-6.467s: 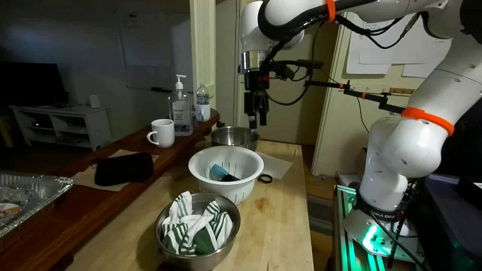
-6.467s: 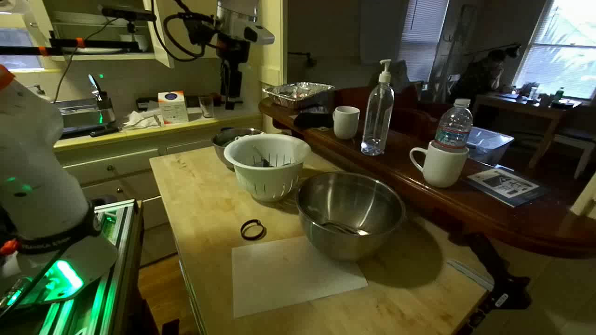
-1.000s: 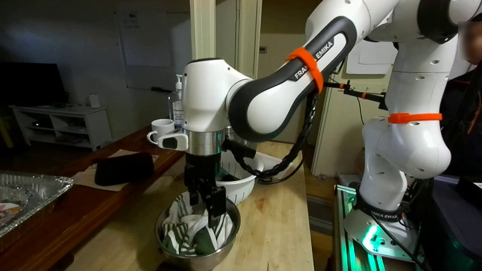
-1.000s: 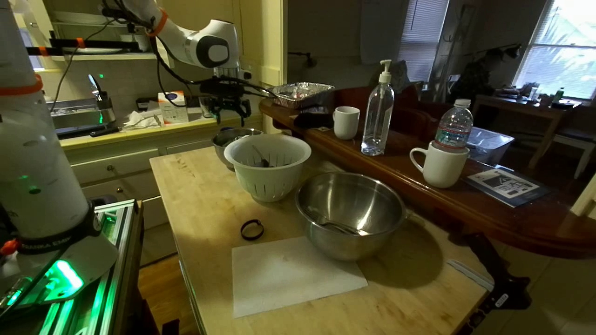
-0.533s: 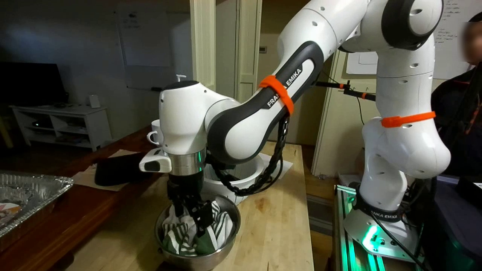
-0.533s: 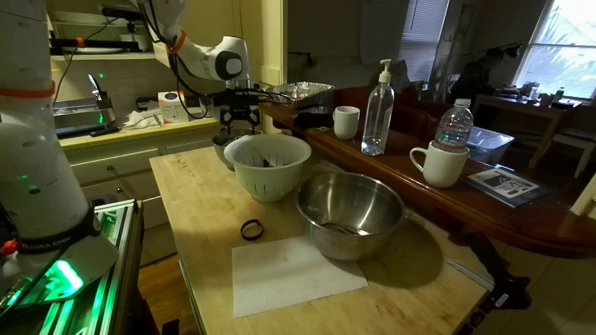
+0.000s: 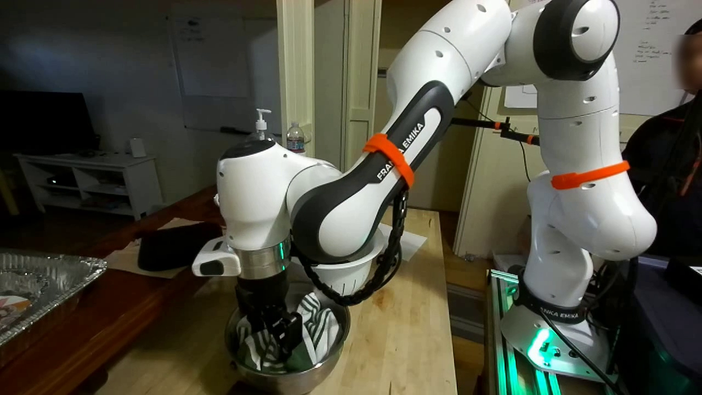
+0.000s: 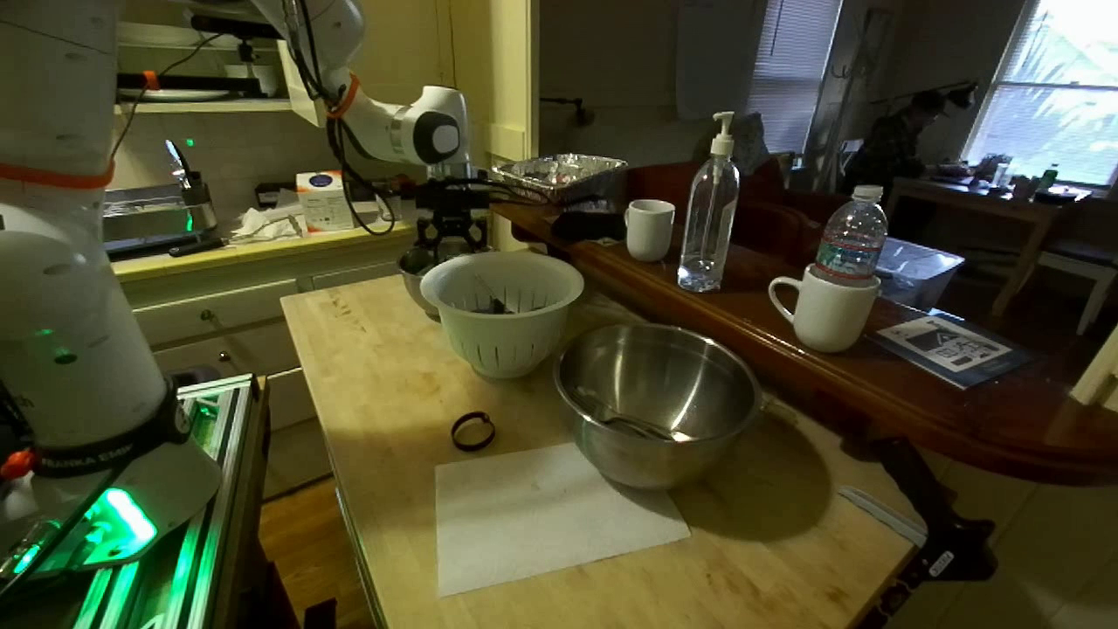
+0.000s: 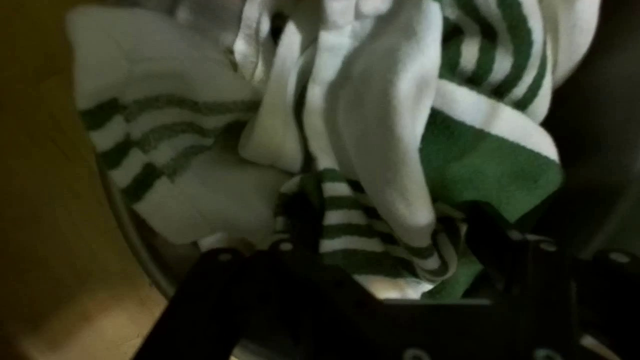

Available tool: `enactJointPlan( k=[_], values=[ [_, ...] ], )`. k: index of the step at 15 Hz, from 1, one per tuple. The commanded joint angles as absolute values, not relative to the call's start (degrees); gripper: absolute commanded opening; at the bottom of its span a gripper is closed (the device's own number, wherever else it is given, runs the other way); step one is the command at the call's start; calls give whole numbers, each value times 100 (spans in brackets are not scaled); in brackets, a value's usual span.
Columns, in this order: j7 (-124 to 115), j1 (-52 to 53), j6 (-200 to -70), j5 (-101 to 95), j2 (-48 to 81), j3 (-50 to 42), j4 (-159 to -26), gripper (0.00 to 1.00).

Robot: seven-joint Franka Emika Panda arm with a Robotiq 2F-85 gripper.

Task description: Put the white and green towel inside the silver bowl.

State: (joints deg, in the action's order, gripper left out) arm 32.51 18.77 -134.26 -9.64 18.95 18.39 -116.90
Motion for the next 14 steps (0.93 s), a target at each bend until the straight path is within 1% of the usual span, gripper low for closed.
enactJointPlan(
  k=[1,7,8,9,11,14],
  values=[
    [3048,1900,-13454,-1166,1983,1879,-11570,48],
    [2845,1934,-13414,-1239,1922,1891,-11505,3],
    [2739,1954,-13373,-1286,1917,1874,-11494,0],
    [2634,1973,-13320,-1346,1895,1855,-11483,0],
    [2345,2008,-13172,-1494,1735,1808,-11487,2],
    [2145,1891,-12903,-1300,1373,1845,-11470,2]
  ],
)
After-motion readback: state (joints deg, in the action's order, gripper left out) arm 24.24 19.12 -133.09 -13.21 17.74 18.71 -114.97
